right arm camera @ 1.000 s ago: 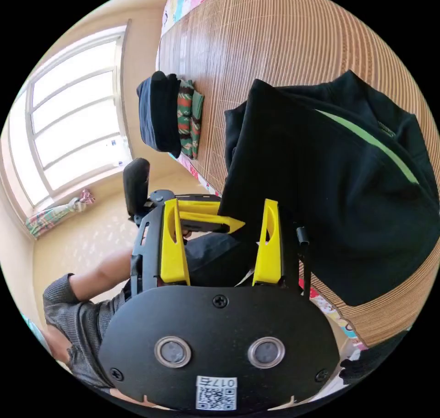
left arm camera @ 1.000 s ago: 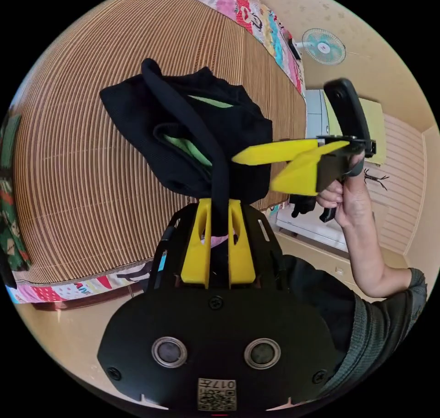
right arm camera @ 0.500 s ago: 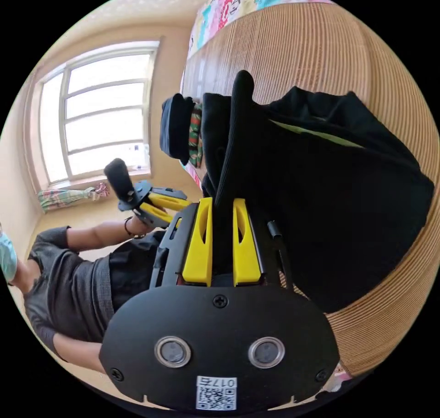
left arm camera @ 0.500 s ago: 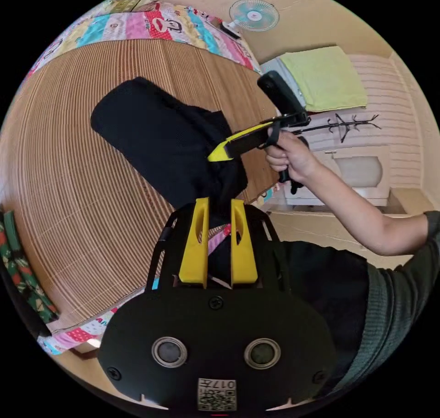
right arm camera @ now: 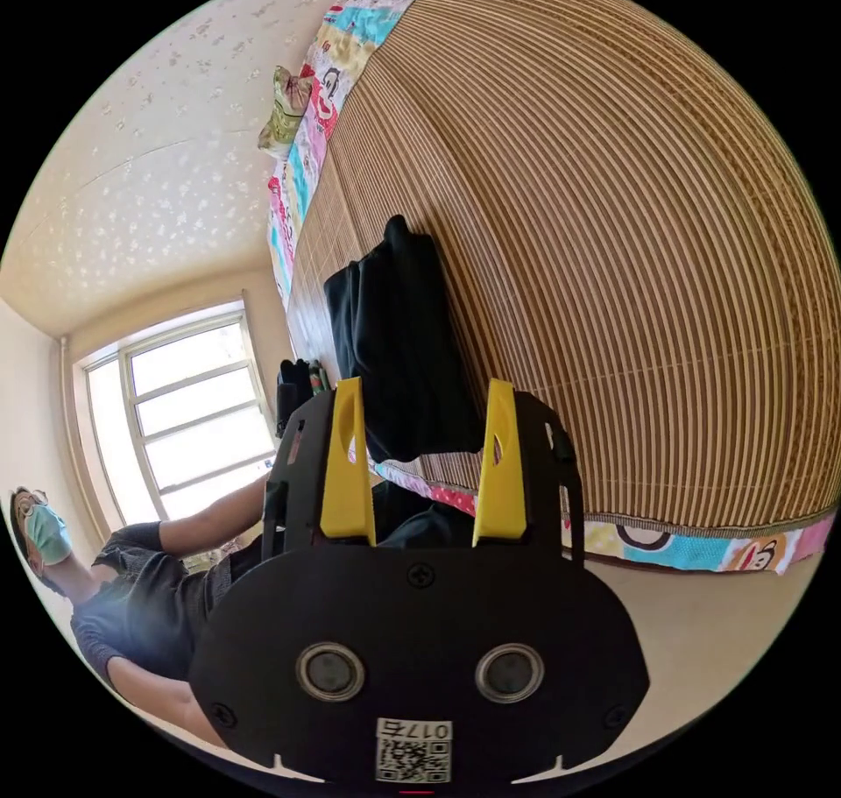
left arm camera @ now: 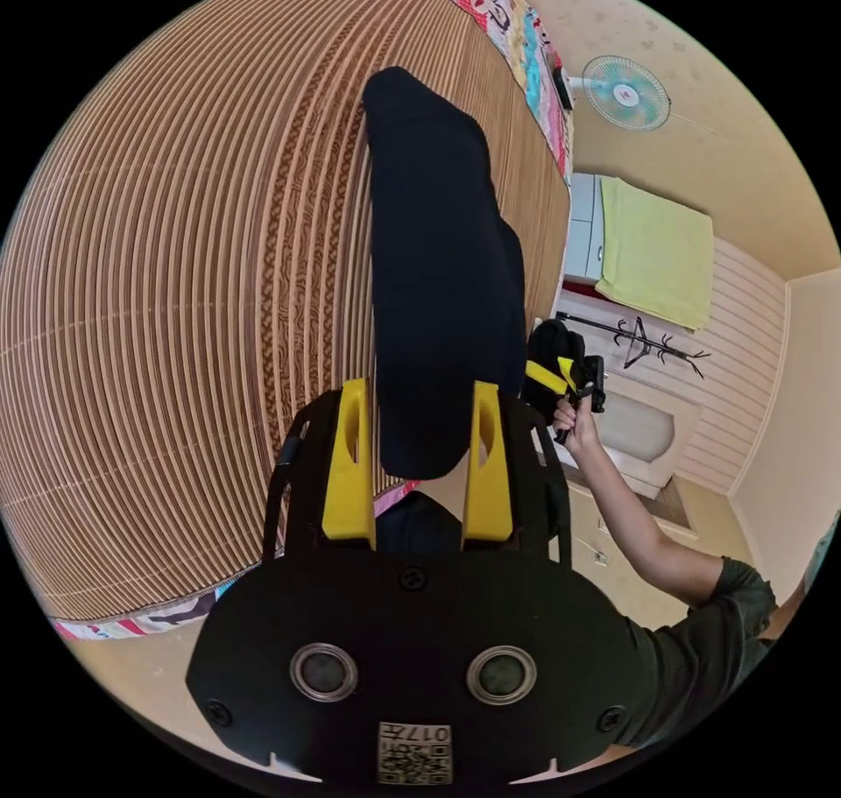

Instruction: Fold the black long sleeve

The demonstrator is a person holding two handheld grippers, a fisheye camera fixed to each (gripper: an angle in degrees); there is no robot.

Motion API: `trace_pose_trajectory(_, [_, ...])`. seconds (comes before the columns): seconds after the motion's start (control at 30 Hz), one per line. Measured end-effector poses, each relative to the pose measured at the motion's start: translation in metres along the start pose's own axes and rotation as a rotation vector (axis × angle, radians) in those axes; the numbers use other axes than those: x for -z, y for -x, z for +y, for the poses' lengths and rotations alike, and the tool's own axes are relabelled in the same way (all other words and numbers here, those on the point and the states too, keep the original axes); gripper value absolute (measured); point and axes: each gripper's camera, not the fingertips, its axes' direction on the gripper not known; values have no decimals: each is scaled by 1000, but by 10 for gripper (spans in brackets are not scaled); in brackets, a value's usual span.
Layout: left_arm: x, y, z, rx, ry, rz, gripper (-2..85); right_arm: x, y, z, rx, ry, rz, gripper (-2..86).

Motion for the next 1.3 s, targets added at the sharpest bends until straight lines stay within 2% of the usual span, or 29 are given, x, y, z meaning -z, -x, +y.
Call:
trace_pose_trajectory(0.23, [-19, 24, -44, 25, 21, 53, 165, -59, -5, -49, 20, 80, -64, 261])
trace_pose_trajectory(0.37, [-34, 63, -40, 135, 22, 301, 138, -75, -15, -60, 3, 56, -174, 290])
trace_pose_trajectory(0.5, [-41, 82, -18, 170, -15, 344, 137, -79, -13, -62, 35, 72, -140, 288])
trace_pose_trajectory(0.6, [-48, 90, -1, 177, 0, 362, 130, -90, -22, -70, 23, 238, -165, 265])
trace_pose_trajectory(0.67, [-53, 98, 11, 179, 34, 394, 124, -110, -45, -72, -44, 472, -250, 238])
trace_pose_trajectory(0.73, [-53, 102, 24, 169, 61, 389, 119, -120, -59, -65, -67, 616, -336, 226])
trace_pose_trajectory(0.83, [-47, 103, 46, 125, 117, 375, 114, -125, -64, -44, -39, 728, -470, 210])
trace_pose_trajectory(1.13, [-19, 96, 85, -18, 255, 410, 111, -89, -45, 1, 2, 577, -705, 190])
trace_pose_trajectory(1.3, [7, 74, 84, -193, 298, 329, 107, -63, 1, -12, 107, 524, -676, 185])
